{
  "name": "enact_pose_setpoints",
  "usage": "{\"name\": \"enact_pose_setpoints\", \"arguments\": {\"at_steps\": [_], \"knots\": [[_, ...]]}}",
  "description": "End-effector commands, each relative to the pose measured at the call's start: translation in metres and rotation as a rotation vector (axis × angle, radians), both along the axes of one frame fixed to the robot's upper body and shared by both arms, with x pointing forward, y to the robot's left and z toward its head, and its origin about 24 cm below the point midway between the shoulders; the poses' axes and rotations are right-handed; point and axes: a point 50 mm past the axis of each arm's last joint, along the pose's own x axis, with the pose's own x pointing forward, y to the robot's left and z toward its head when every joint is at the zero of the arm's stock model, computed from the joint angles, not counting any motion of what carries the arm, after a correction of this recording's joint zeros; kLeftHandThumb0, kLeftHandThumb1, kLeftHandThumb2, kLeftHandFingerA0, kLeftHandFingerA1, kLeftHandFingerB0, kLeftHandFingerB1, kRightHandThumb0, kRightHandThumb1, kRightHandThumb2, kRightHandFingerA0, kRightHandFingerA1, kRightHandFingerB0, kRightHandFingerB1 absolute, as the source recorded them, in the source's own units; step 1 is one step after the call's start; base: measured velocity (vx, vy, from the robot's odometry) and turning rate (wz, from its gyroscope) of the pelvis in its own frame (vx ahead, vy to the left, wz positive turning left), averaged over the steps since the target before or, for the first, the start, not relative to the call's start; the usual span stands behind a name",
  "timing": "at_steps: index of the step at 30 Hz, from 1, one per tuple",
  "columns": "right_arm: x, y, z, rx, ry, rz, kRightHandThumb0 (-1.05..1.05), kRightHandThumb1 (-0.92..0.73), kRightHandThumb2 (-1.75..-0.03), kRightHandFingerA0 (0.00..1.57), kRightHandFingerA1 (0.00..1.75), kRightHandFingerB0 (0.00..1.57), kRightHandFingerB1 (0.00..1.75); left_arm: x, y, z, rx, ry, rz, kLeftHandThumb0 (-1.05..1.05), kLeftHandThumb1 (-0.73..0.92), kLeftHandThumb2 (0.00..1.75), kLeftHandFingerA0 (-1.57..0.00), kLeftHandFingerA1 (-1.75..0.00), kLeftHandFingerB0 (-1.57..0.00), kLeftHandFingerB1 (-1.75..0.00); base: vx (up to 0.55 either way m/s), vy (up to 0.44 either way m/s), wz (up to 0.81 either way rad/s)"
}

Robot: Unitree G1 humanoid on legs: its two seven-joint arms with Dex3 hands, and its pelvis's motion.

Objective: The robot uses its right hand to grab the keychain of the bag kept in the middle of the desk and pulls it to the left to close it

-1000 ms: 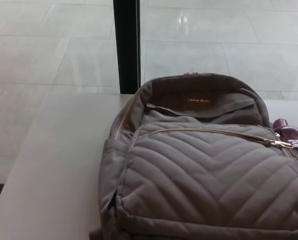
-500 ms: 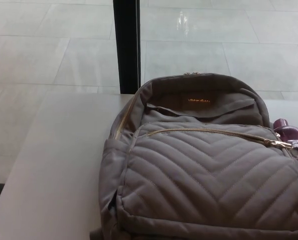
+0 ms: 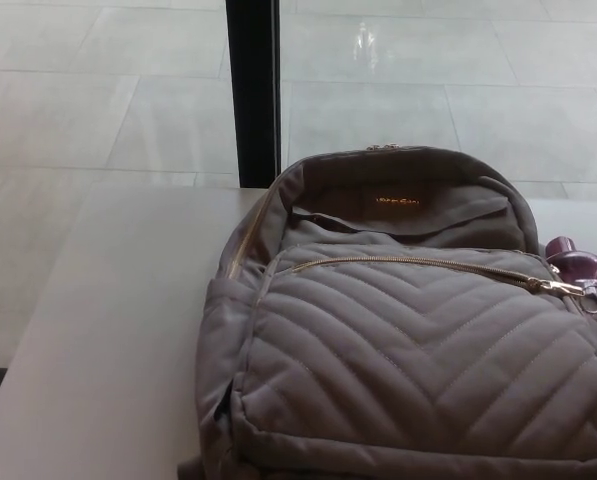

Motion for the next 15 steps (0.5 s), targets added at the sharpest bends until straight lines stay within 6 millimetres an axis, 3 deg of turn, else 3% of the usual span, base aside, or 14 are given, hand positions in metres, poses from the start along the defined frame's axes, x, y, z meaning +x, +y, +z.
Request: {"name": "enact_pose_setpoints", "arguments": {"at_steps": [1,2,6,9,10,11,12,13,15], "knots": [[0.0,0.012,0.008,-0.022,-0.112,0.028,-0.19,-0.43,-1.21,1.24,1.42,1.07,1.3,-0.006,0.005,0.005,0.033,-0.001,0.002,-0.45,0.86,0.67,-0.63,-0.6,-0.6,-0.52,0.0,0.0,0.0],[-0.001,0.013,0.007,0.007,-0.119,0.025,-0.15,-0.37,-1.35,0.95,1.75,0.85,1.56,-0.005,0.005,0.005,0.027,0.0,0.004,-0.45,0.86,0.67,-0.64,-0.59,-0.59,-0.52,0.0,0.0,0.0],[0.0,0.018,0.001,0.171,-0.084,-0.002,-0.13,-0.49,-1.22,0.88,1.75,0.77,1.58,-0.003,0.005,0.003,0.014,-0.001,0.016,-0.44,0.88,0.66,-0.61,-0.59,-0.58,-0.52,0.0,0.0,0.0],[0.001,0.017,0.001,0.155,-0.066,-0.022,-0.09,-0.47,-1.25,0.87,1.75,0.76,1.53,-0.005,0.005,0.003,0.014,0.0,0.013,-0.45,0.87,0.66,-0.61,-0.58,-0.57,-0.51,0.0,0.0,0.0],[0.005,0.007,0.0,0.098,0.018,-0.064,-0.1,-0.61,-0.99,0.87,1.51,0.76,0.9,-0.005,0.005,0.003,0.011,-0.002,0.016,-0.46,0.89,0.66,-0.61,-0.59,-0.57,-0.51,0.0,0.0,0.0],[0.006,0.003,-0.001,0.082,0.071,-0.074,-0.17,-0.69,-0.8,0.9,1.45,0.64,0.72,-0.005,0.005,0.003,0.011,0.0,0.026,-0.45,0.88,0.66,-0.62,-0.58,-0.59,-0.51,0.0,0.0,0.0],[0.006,0.003,-0.001,0.081,0.077,-0.075,-0.17,-0.69,-0.8,0.9,1.45,0.64,0.72,-0.005,0.005,0.003,0.012,0.0,0.027,-0.45,0.88,0.66,-0.62,-0.58,-0.59,-0.51,0.0,0.0,0.0],[0.007,0.001,-0.002,0.054,0.118,-0.084,-0.18,-0.74,-0.64,0.85,1.47,0.54,0.58,-0.007,0.004,0.003,0.009,-0.003,0.027,-0.48,0.9,0.66,-0.61,-0.6,-0.56,-0.52,0.0,0.0,0.0],[0.007,-0.007,-0.005,-0.016,0.202,-0.096,-0.24,-0.7,-0.6,0.74,1.2,0.38,0.44,-0.009,0.004,0.004,0.012,-0.009,0.025,-0.5,0.9,0.66,-0.61,-0.59,-0.57,-0.52,0.0,0.0,0.0]]}}
